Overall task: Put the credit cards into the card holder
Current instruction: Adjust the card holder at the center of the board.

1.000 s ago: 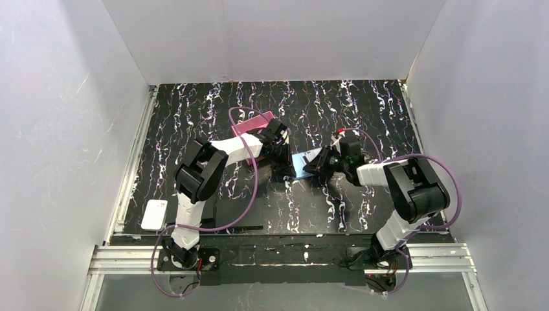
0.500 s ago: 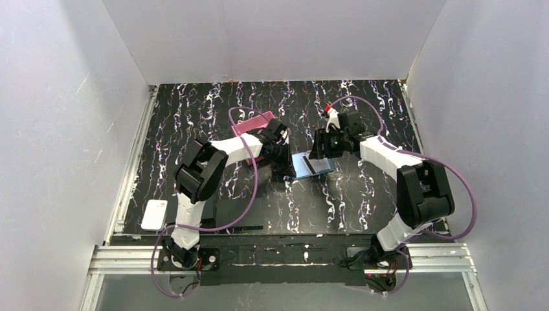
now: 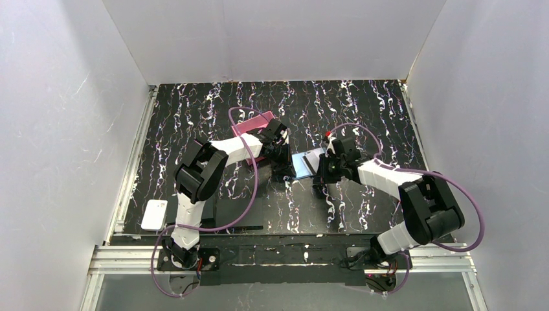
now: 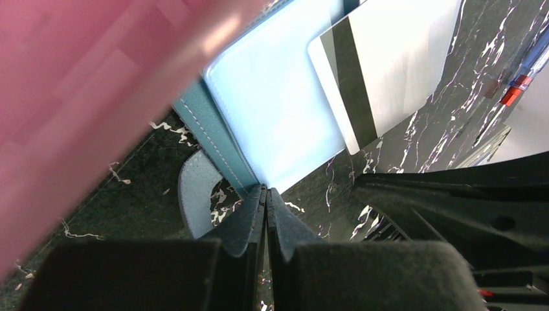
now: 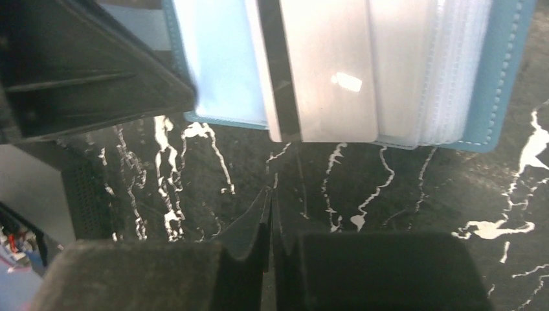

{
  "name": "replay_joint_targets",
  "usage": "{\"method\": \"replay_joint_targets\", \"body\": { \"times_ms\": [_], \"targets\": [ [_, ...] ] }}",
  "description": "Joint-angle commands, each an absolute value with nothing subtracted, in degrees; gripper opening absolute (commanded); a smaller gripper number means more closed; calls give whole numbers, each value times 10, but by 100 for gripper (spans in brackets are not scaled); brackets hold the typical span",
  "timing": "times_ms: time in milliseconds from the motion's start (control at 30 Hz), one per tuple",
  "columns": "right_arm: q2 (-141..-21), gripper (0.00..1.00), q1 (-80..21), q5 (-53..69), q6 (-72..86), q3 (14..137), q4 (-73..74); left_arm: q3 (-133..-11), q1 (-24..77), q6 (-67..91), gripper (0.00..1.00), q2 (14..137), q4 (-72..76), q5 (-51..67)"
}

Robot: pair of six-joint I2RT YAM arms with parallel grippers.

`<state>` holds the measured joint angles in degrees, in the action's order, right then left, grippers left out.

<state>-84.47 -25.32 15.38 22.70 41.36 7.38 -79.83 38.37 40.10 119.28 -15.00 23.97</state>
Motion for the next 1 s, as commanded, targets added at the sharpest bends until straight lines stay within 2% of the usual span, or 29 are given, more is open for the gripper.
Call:
{"method": "replay_joint_targets", "body": {
  "times_ms": [0,33,300,600,867,900,967],
  "targets": [
    [-830,4,-260,87,247,401,22,-784,386,395,0,1177,-174,234],
    [-834,1,-261,80,248,399,21,-783,387,394,0,1177,-175,233],
    [-873,1,-277,55,250,394,-39,-785,388,394,0,1179,-175,235],
    [-941,1,-288,49,258,450,-67,-790,390,386,0,1179,-187,234],
    [-865,1,-285,65,207,477,65,-793,390,385,0,1179,-187,236],
    [-855,3,-274,76,196,485,81,-792,390,384,0,1180,-187,236],
    [-846,14,-245,117,186,498,88,-790,390,384,0,1180,-187,235]
  ]
}}
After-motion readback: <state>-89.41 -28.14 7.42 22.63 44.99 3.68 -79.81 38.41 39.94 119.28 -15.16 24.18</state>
